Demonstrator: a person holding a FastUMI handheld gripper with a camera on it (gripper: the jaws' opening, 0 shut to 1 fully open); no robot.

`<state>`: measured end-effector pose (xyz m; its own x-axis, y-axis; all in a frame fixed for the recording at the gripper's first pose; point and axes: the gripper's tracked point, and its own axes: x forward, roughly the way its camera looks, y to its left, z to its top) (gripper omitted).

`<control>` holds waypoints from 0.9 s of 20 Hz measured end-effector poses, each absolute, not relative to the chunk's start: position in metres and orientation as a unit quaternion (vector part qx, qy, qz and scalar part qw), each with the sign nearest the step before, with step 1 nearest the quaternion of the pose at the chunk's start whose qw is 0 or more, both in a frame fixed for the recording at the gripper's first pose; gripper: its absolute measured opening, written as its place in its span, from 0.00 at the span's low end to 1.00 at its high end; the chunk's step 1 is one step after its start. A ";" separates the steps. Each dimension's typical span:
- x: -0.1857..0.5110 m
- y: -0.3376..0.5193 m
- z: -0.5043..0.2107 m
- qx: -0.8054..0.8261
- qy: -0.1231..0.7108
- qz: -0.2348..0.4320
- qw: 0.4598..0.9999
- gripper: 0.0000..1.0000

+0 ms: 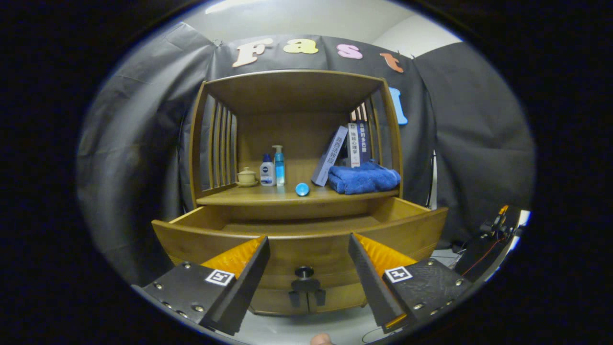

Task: Pull open the drawer, take out the items inside it, and place them on the countertop above the cabinet.

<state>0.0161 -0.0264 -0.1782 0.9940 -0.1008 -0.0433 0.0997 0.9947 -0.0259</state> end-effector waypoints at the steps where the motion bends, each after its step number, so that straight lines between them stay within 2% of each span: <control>1: 0.017 -0.028 -0.185 -0.015 0.027 -0.049 0.998 0.98; 4: 0.019 -0.020 -0.199 0.002 0.039 -0.028 0.999 0.99; 14: 0.049 -0.033 -0.263 0.005 0.088 -0.051 0.995 0.99; 15: 0.050 -0.028 -0.269 0.018 0.098 -0.034 0.994 0.99; 18: 0.055 -0.026 -0.266 0.026 0.078 -0.024 0.996 0.98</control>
<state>0.0549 -0.0265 -0.2656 0.9868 -0.0436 -0.1559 0.0516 0.9975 0.0478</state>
